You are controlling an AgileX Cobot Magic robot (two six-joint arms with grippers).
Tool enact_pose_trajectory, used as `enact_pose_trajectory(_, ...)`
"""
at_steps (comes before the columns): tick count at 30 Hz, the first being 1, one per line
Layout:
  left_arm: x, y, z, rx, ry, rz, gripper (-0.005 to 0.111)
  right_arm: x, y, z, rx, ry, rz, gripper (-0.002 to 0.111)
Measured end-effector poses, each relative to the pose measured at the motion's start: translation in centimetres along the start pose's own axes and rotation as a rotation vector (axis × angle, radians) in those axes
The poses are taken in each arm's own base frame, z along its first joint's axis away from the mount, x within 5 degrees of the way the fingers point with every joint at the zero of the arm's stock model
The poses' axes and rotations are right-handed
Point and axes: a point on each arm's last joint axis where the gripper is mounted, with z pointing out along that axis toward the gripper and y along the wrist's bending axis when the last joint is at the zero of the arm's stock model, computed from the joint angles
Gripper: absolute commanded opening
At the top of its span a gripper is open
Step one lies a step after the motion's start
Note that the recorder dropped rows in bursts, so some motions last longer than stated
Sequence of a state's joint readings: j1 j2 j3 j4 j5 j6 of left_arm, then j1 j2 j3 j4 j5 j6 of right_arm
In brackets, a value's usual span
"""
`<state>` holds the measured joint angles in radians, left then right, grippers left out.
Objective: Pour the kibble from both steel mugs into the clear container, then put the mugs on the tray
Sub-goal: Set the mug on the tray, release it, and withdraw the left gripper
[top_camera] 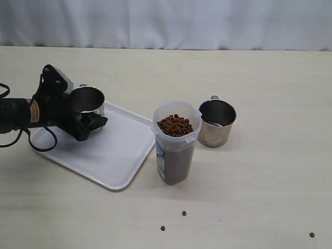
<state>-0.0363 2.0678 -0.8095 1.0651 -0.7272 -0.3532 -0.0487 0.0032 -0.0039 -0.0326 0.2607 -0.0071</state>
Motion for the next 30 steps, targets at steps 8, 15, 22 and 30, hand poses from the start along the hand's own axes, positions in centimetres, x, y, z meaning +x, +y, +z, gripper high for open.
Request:
enact_pose_trajectory(8, 0.4, 0.6, 0.0, -0.065, 0.042, -0.036, 0.086, 0.0, 0.0, 0.0, 0.0, 0.0, 0.0, 0.005)
enact_pose_trajectory(15, -1.1, 1.2, -1.4, -0.132, 0.065, -0.098, 0.086, 0.0, 0.0, 0.0, 0.0, 0.0, 0.0, 0.005)
enact_pose_trajectory(22, -4.3, 2.1, -4.7, -0.277, 0.072, -0.227, 0.086, 0.0, 0.0, 0.0, 0.0, 0.0, 0.0, 0.005)
enact_pose_trajectory(30, -7.4, -0.1, -9.5, -0.317, -0.066, -0.315, 0.061, 0.0, 0.0, 0.0, 0.0, 0.0, 0.0, 0.005)
